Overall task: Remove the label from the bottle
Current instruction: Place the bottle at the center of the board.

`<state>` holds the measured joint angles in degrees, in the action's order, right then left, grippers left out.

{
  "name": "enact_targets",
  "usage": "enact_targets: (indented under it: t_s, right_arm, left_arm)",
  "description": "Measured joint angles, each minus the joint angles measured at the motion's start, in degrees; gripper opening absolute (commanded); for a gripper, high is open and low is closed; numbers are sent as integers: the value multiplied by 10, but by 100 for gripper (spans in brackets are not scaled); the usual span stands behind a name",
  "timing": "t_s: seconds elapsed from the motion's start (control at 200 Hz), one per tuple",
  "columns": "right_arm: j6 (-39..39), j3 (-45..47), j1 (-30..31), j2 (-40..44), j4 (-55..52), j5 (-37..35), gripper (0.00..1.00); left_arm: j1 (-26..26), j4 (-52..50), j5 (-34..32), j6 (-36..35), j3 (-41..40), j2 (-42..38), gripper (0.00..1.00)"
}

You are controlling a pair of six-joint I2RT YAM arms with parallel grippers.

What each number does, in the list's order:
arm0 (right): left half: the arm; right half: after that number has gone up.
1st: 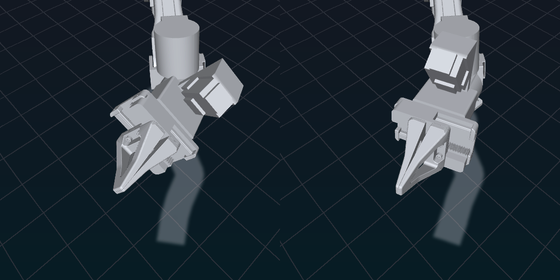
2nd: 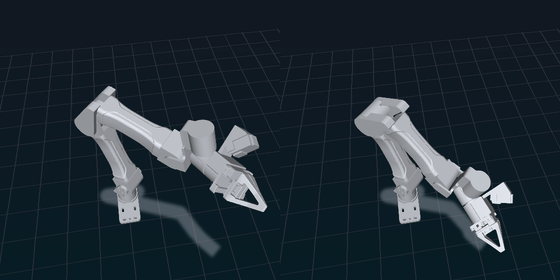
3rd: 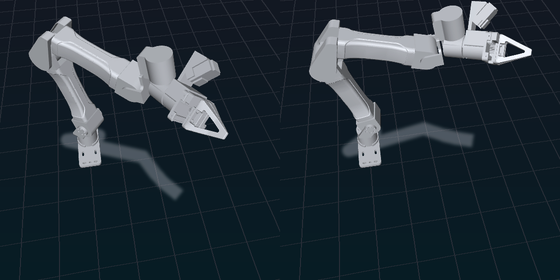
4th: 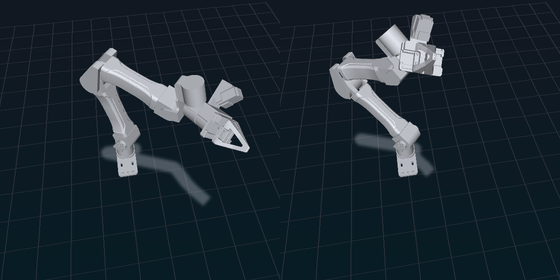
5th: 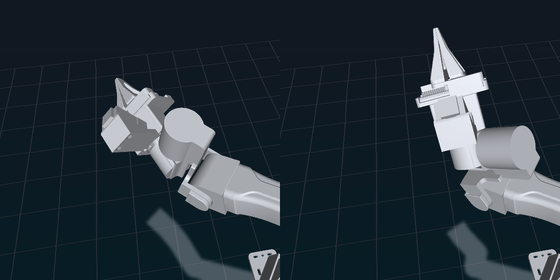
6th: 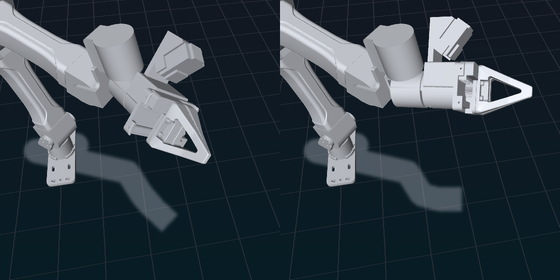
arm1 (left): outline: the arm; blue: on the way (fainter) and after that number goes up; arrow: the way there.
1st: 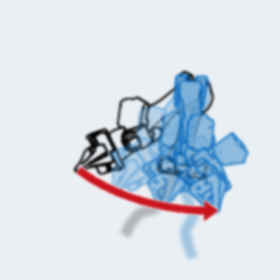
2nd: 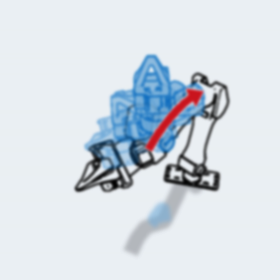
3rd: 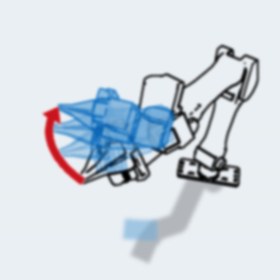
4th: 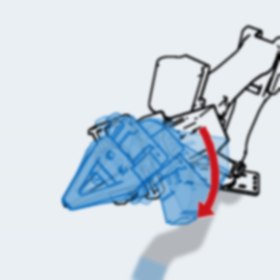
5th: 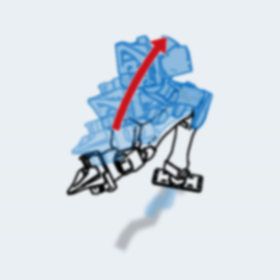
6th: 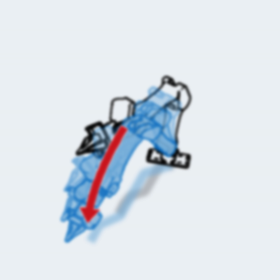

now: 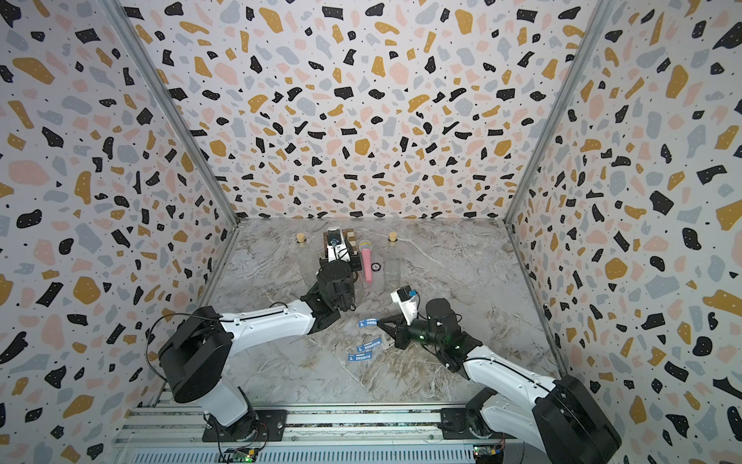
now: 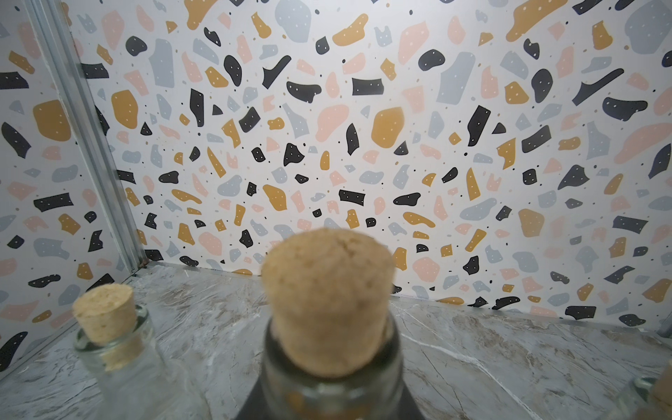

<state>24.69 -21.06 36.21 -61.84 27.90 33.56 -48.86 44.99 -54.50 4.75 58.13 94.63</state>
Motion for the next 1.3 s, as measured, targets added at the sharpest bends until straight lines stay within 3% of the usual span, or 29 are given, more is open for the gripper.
enact_targets:
  t_s: [0.506,1.036,1.301]
  right_arm:
    - [4,0,0,-1,0,3,0]
    - [4,0,0,-11,0,4,0]
    - [4,0,0,-25,-1,6,0]
  left_arm:
    - [-18,18,0,5,-15,-2,46]
    - [-25,35,-5,-2,-31,-6,60]
    - [-38,47,-4,-18,-50,-32,75]
